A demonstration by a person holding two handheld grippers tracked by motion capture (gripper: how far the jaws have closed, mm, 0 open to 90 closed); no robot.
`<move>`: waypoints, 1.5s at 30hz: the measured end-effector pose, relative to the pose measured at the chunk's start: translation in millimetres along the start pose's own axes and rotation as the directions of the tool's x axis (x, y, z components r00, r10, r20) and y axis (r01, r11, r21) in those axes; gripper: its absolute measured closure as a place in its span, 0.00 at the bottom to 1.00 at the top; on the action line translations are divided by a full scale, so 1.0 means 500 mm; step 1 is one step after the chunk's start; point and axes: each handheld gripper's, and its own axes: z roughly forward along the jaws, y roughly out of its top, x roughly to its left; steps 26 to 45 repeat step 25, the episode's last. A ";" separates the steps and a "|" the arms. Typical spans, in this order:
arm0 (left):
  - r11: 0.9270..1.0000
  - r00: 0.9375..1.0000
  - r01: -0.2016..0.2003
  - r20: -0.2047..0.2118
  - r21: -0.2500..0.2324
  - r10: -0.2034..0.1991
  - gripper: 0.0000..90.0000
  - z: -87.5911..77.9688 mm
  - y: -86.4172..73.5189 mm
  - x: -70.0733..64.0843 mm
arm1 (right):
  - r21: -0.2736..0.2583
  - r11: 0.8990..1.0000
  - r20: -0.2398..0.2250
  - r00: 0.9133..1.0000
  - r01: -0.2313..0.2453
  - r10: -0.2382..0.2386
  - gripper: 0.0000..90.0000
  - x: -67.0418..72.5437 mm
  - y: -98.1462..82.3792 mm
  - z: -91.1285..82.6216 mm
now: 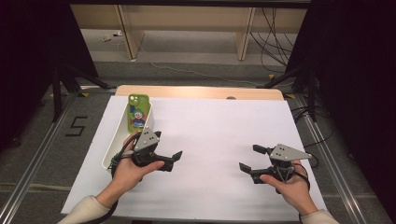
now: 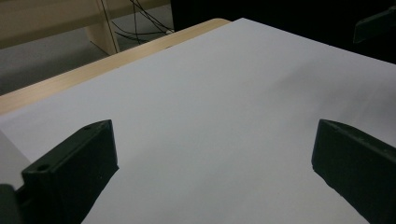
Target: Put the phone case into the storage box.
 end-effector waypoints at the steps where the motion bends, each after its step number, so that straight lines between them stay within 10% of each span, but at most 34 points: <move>1: 1.000 1.000 -0.003 -0.001 -0.001 0.003 0.00 0.000 0.000 0.000 | 0.000 1.000 0.000 1.000 0.000 0.000 0.16 0.000 0.000 0.000; 45: 1.000 1.000 0.002 0.003 0.011 -0.002 0.00 0.008 -0.009 -0.002 | -0.004 1.000 0.004 1.000 0.004 -0.004 0.16 -0.002 0.000 -0.001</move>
